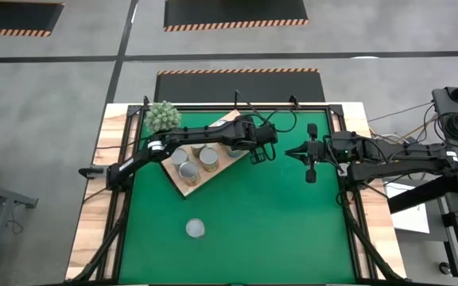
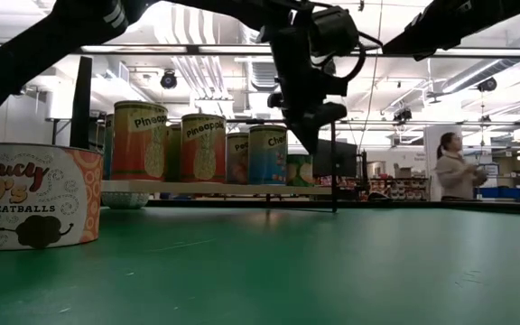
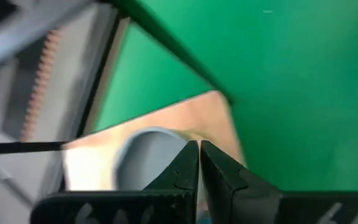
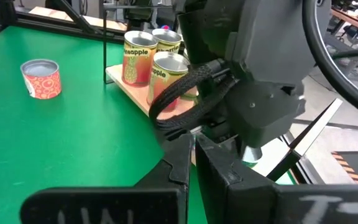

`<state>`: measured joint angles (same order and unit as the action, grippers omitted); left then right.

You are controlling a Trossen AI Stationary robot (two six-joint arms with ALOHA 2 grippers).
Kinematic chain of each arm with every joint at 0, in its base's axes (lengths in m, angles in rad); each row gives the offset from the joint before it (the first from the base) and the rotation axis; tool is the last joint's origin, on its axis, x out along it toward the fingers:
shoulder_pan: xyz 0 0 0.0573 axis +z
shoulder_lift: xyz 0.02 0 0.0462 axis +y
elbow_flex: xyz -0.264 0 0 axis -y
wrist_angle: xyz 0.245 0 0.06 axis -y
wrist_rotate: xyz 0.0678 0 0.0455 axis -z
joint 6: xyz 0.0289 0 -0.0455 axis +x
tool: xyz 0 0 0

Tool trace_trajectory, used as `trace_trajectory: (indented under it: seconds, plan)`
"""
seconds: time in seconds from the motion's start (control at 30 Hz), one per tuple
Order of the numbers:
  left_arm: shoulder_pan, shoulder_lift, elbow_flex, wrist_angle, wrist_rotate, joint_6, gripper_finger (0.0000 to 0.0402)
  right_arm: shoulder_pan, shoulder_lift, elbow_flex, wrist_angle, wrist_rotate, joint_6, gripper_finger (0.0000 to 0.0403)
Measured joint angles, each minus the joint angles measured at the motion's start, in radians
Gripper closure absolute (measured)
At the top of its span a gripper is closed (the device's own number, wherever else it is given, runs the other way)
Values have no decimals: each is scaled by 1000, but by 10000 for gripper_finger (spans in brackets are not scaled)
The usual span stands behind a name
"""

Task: Pick and place cans onto a shelf
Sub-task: Put the canned sliced peaches on the shelf

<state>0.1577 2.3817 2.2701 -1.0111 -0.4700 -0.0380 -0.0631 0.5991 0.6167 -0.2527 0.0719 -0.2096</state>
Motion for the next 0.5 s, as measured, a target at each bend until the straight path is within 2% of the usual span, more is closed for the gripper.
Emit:
trace_trajectory:
  seconds: [0.1, 0.23, 0.37, 0.5]
  plan:
    - [0, 0, 4, 3, -86, 0, 402, 0, 0, 0, 0, 0, 0, 390]
    - [2, 0, 5, 10, -93, 0, 402, 0, 0, 0, -1, 0, -2, 390]
    - [-3, 0, 5, 9, -13, 3, 402, 0, 0, 0, -4, 0, -4, 390]
    - [-5, 0, 5, 10, 131, 19, 402, 0, 0, 0, -4, 0, -4, 390]
